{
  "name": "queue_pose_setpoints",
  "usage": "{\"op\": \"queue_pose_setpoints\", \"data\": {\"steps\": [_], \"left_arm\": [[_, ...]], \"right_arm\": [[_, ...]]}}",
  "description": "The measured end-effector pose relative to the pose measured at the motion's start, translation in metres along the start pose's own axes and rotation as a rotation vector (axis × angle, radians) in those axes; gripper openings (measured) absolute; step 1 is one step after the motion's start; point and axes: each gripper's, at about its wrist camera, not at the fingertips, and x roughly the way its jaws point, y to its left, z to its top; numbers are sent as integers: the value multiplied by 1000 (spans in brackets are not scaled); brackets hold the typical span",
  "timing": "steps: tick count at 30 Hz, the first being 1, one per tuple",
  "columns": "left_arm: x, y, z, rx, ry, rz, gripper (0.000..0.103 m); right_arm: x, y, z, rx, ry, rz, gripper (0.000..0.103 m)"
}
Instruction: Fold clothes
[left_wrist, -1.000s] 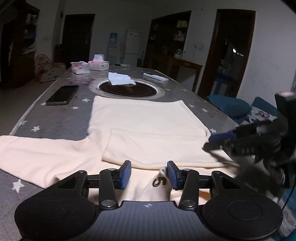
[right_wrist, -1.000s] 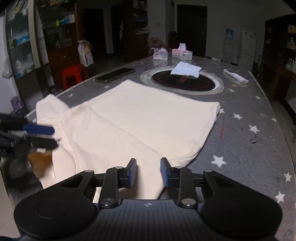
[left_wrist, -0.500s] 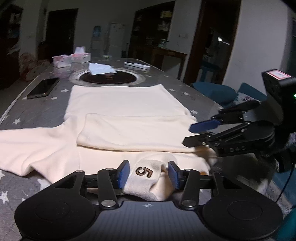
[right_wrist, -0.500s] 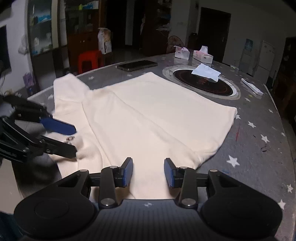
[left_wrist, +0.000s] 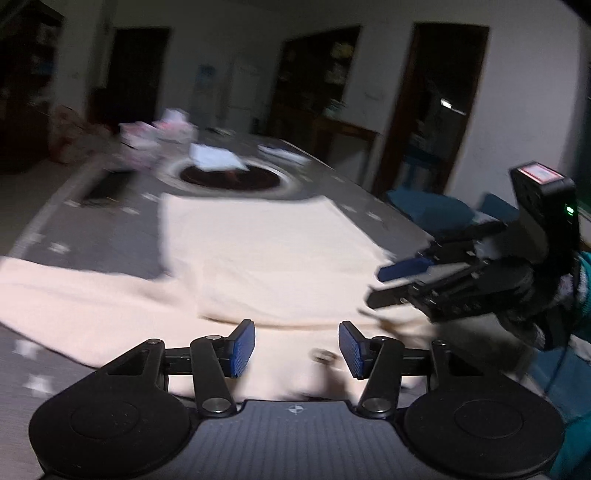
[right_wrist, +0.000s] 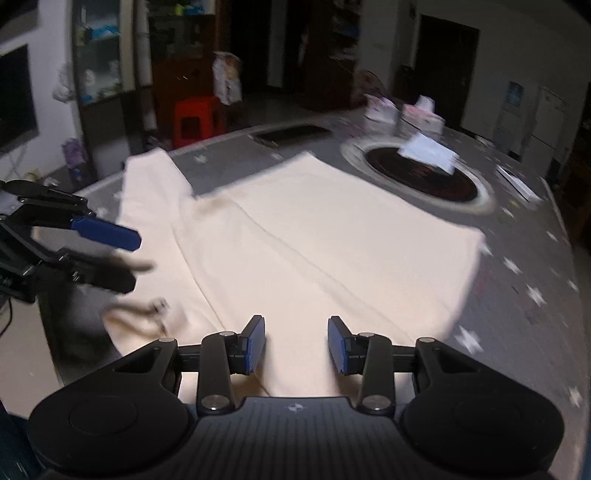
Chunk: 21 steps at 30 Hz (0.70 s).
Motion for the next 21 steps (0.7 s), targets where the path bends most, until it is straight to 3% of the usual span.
{"op": "queue_pose_setpoints", "data": {"steps": [5, 11, 16, 21], "left_arm": [[-11, 54, 7, -118, -17, 240, 54], [-6, 116, 11, -211, -9, 493, 54], [1, 164, 13, -306, -4, 611, 54], [11, 190, 12, -385, 6, 630, 54]], "right_arm": [[31, 20, 32, -53, -36, 72, 37], [70, 41, 55, -115, -21, 117, 37], [84, 44, 54, -102, 1, 125, 37], [60, 41, 51, -95, -36, 114, 37]]}}
